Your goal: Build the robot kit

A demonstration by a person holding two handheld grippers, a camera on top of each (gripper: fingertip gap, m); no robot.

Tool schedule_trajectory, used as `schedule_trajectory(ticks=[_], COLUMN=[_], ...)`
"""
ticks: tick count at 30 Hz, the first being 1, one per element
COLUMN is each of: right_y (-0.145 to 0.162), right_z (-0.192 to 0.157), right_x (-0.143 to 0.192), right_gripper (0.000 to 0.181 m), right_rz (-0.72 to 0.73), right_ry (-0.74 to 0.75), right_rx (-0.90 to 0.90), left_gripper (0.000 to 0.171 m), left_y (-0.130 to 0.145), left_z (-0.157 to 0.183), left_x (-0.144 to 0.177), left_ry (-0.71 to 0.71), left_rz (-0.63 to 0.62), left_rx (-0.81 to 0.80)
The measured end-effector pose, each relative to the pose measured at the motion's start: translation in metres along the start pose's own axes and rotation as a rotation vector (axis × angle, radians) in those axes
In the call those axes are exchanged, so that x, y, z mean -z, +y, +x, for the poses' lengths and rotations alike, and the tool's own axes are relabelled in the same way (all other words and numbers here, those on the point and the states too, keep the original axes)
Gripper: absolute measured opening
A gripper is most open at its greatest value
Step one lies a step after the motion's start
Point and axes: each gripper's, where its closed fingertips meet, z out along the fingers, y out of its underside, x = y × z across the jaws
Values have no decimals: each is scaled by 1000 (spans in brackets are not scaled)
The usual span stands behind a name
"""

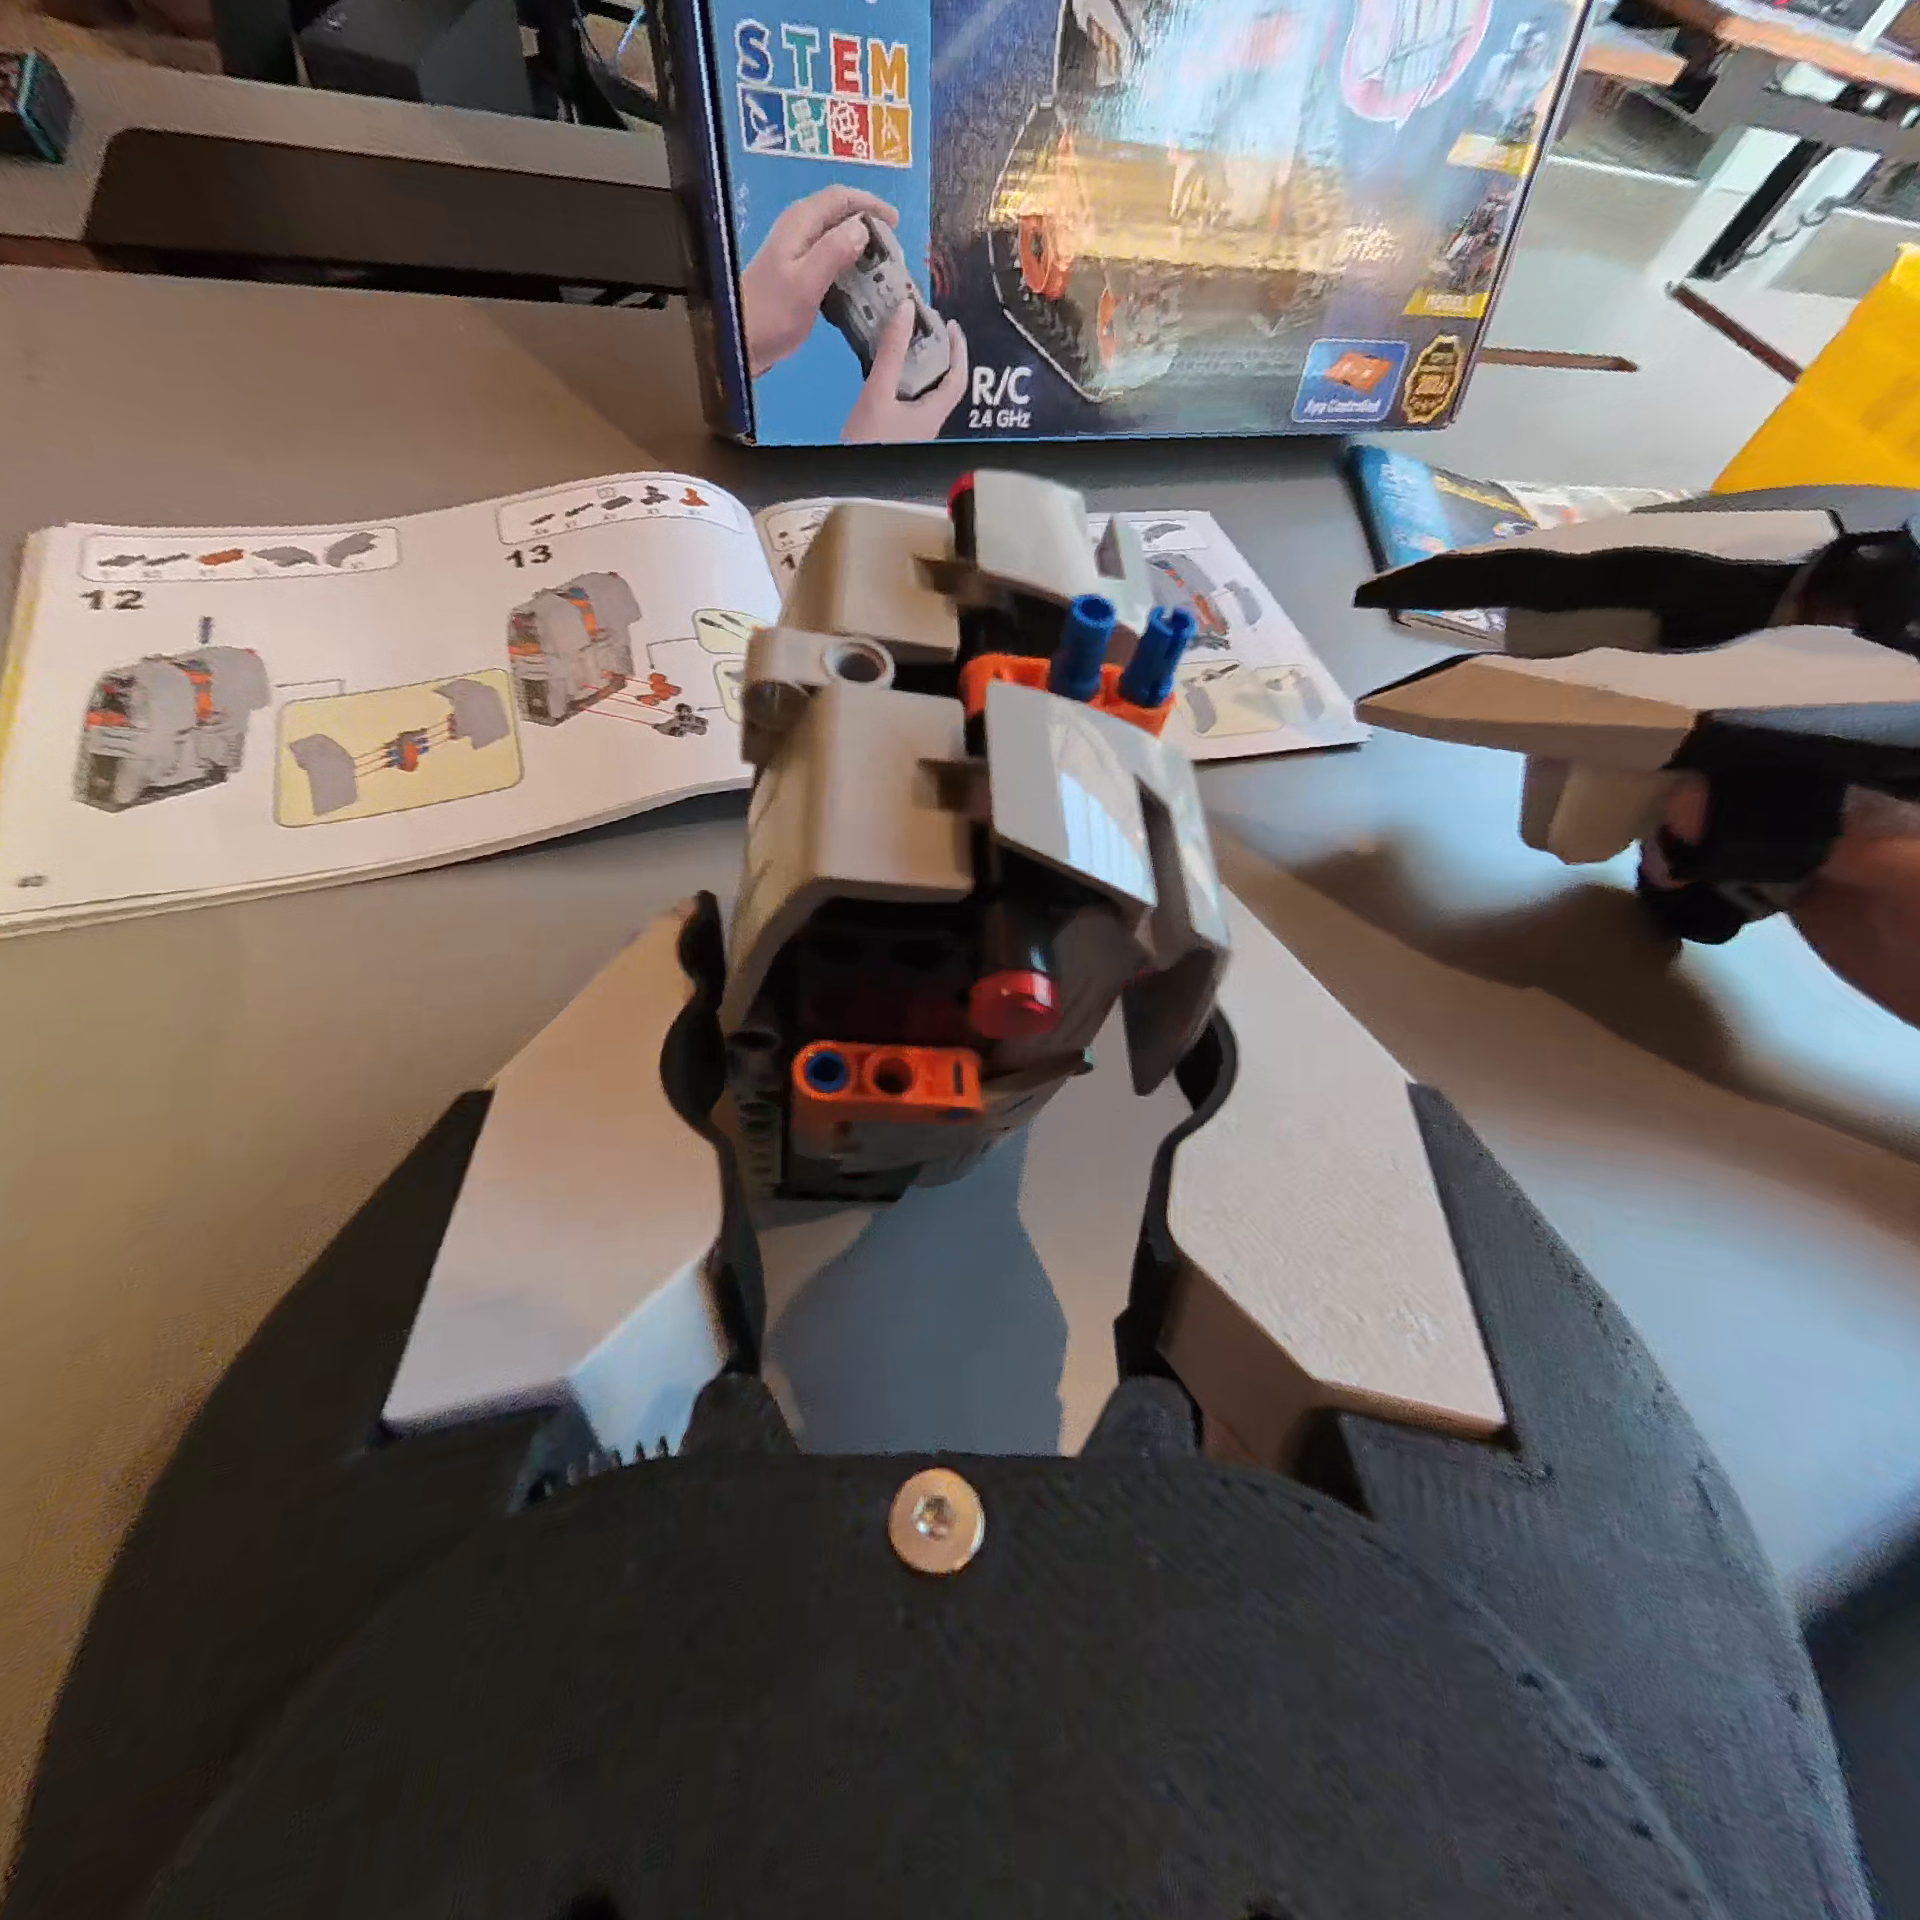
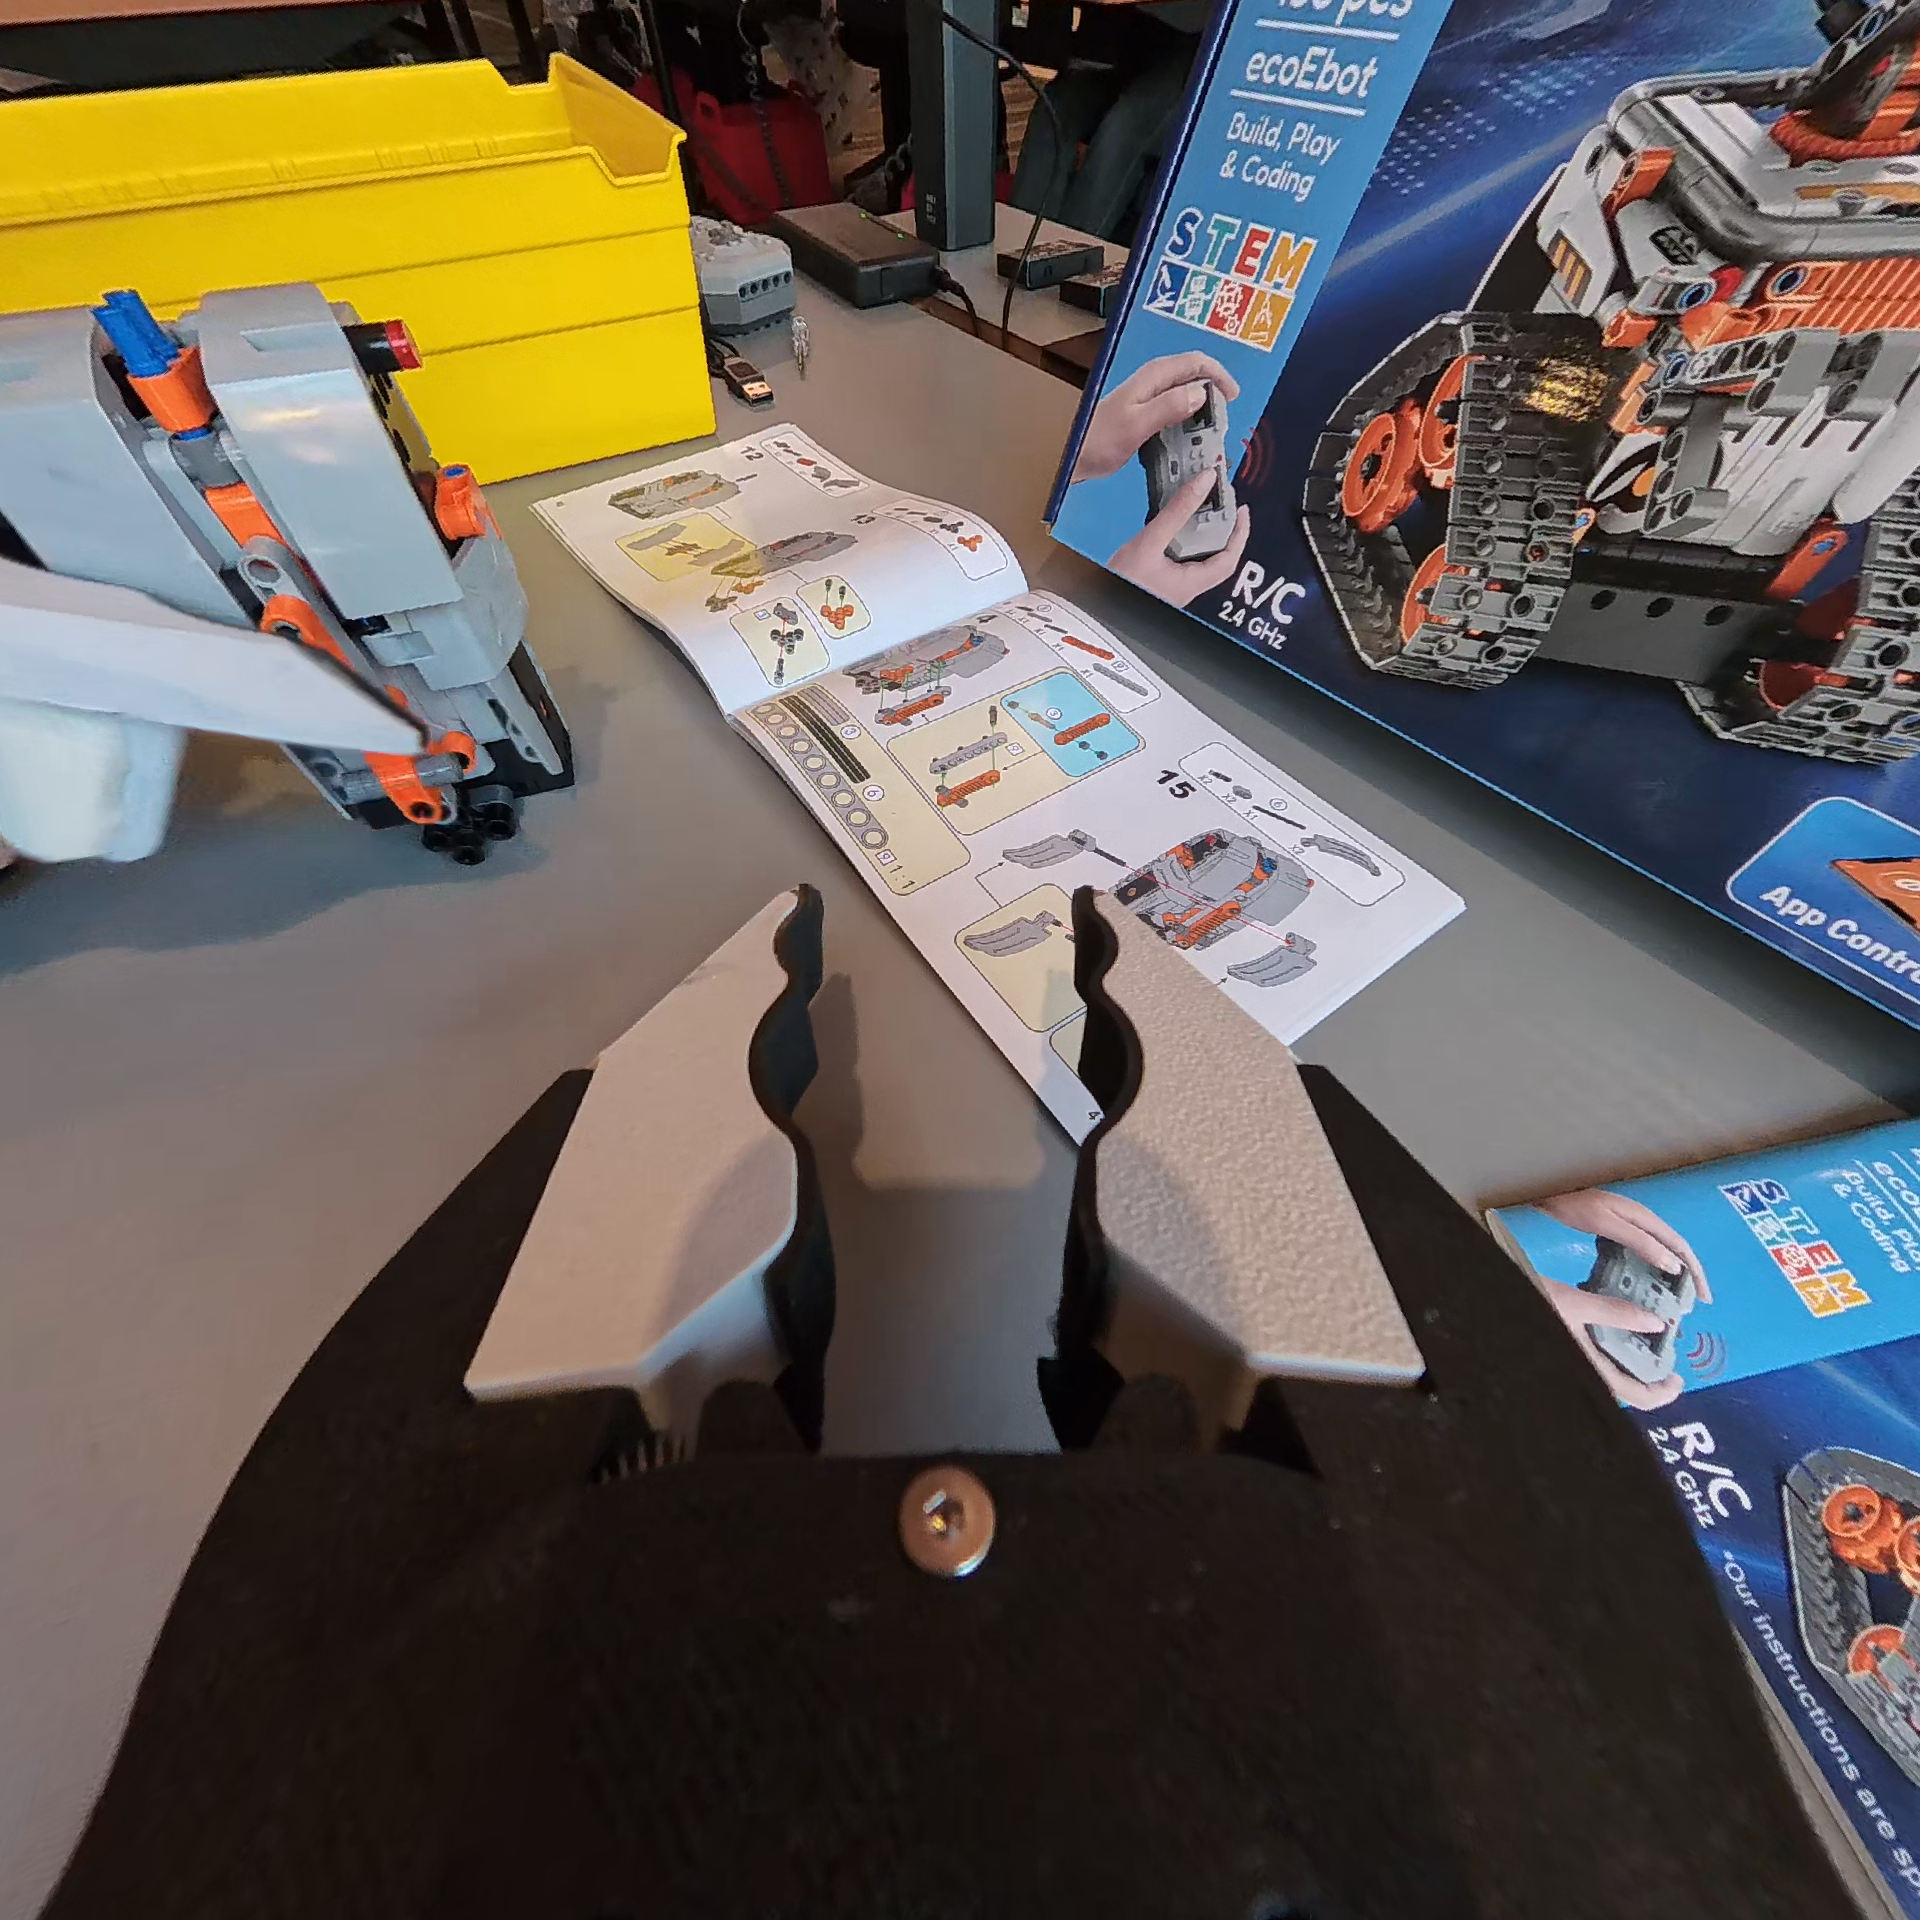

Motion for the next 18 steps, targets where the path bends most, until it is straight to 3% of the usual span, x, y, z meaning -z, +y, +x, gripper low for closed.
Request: schedule_trajectory(ticks=[6,18], right_y=[0,2], right_z=[0,-3], right_x=[0,-1], right_gripper=[47,47], right_rz=[0,-16], right_ry=[-4,-18], right_rx=[-3,-2], left_gripper=[80,80], left_y=[-1,-8], left_z=[0,0], left_x=[1,16], left_ry=[69,425], left_rz=[-18,19], left_rx=[61,349])
